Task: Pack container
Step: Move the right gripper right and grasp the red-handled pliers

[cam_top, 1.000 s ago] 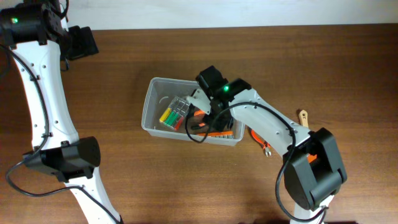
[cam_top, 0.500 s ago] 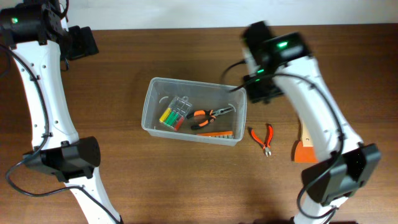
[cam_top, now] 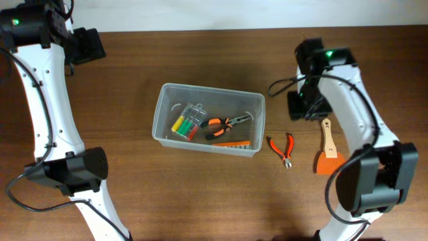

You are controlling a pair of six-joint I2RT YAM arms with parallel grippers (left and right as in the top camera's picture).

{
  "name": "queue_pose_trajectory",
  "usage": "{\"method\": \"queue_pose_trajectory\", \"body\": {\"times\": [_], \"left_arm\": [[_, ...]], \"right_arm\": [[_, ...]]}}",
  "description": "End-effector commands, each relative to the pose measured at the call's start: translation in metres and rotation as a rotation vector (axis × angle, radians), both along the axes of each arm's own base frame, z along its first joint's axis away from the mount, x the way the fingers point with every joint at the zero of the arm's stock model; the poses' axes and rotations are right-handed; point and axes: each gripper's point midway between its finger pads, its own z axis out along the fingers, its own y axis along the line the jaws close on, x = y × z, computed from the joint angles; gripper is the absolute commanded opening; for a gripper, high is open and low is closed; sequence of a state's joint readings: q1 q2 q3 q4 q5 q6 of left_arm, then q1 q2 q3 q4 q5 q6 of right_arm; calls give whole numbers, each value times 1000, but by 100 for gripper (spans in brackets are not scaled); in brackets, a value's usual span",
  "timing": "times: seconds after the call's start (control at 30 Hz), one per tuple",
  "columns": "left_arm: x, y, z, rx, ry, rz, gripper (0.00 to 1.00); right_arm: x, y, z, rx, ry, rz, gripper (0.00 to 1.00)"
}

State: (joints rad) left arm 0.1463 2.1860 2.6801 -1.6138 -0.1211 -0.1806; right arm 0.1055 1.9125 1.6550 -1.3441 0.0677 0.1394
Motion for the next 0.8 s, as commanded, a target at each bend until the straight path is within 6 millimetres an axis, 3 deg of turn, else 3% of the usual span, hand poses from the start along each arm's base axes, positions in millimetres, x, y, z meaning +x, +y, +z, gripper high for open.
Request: {"method": "queue_pose_trajectory", "body": {"times": [0.0,0.17,0.3,0.7,0.77], "left_arm": [[-1,3,9,6,-27,16,99],[-1,3,9,6,-26,16,99],[-1,3,9,6,-27,16,99],[-1,3,9,6,-26,16,99],[-1,3,9,6,-27,16,99]], "right_arm": [[-17,1,-32,5,50,-9,45],[-39,0,-72,5,99,-22,46],[-50,3,-90,29,117,-24,46],[-64,9,-120,69,116,-25,46],[-63,9,-120,70,113,-24,38]]}}
